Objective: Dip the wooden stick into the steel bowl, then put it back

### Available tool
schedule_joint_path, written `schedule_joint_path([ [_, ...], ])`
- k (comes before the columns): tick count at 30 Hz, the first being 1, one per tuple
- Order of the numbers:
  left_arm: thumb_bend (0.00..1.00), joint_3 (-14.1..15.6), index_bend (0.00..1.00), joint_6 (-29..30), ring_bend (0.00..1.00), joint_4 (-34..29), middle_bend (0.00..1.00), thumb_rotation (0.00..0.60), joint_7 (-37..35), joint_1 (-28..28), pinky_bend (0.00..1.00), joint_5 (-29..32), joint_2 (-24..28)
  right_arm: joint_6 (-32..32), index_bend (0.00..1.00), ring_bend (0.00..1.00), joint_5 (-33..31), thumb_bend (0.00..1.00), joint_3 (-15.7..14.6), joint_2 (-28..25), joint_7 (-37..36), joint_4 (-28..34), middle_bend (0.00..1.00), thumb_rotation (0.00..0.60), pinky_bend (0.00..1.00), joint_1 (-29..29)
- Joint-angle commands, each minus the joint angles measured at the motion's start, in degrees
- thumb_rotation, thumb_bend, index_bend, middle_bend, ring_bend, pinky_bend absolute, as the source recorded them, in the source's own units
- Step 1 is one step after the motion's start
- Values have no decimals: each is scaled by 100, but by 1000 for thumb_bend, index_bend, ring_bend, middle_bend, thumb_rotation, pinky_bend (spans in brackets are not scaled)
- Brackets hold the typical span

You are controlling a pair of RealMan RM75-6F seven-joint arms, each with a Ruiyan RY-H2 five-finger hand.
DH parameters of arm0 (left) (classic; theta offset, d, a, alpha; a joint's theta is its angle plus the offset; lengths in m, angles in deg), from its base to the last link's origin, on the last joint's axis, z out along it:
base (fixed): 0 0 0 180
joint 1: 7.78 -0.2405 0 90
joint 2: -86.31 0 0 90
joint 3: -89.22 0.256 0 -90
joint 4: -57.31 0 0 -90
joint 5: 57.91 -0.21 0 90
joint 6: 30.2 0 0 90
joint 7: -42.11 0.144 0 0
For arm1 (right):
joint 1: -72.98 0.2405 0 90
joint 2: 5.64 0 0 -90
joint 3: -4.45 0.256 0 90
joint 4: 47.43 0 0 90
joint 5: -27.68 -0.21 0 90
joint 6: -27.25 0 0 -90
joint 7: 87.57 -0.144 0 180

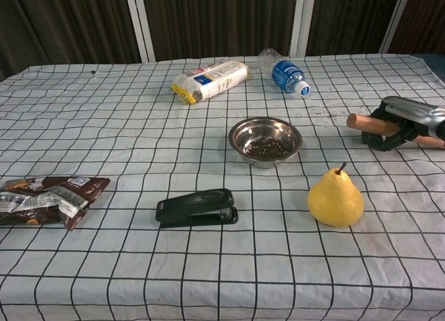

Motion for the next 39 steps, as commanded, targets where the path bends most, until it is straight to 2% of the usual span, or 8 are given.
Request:
schedule_joint_path([
  [1, 370, 2, 0, 6, 30, -4, 81, 600, -9, 3, 89, -13, 4, 33, 0, 56, -42, 361, 28, -326, 415, 489, 75, 600, 250, -35],
  [17, 369, 43, 0, -27, 31, -41, 85, 600, -4, 6, 90, -31, 42, 32, 0, 0, -464, 195, 87, -1829, 2597, 2923, 0, 527, 117, -207],
  [21, 369, 42, 0, 6, 31, -66, 85, 600, 41, -6, 90, -47, 51, 293, 0, 0, -493, 191, 69, -2456, 3042, 3957, 0, 530, 113, -368],
  [26, 373, 35, 0, 194, 26, -76, 76, 600, 111, -89, 90, -91, 50, 1230, 0, 0, -393, 192, -59, -3389, 3830, 5512, 0, 533, 111, -915],
  [29, 385, 32, 0, 241, 12, -71, 54, 600, 125, -106, 88, -107, 44, 1430, 0, 0, -360, 192, -100, -3517, 3979, 5738, 0, 533, 99, -1037],
  [32, 398, 0, 0, 505, 0, -45, 32, 600, 287, -215, 81, -168, 6, 2840, 0, 0, 127, 192, -502, -3923, 4966, 6617, 0, 534, 42, -1917],
  [35, 399, 54, 0, 615, 0, -94, 28, 600, 749, -344, 66, -233, -18, 4383, 0, 0, 890, 193, -1121, -3521, 5542, 6342, 0, 536, 9, -3081],
  [39, 399, -6, 0, 678, 0, -210, 22, 600, 1490, -461, 12, -158, -120, 4410, 0, 0, 1015, 203, -1135, -3352, 5020, 5904, 0, 539, 0, -3201],
])
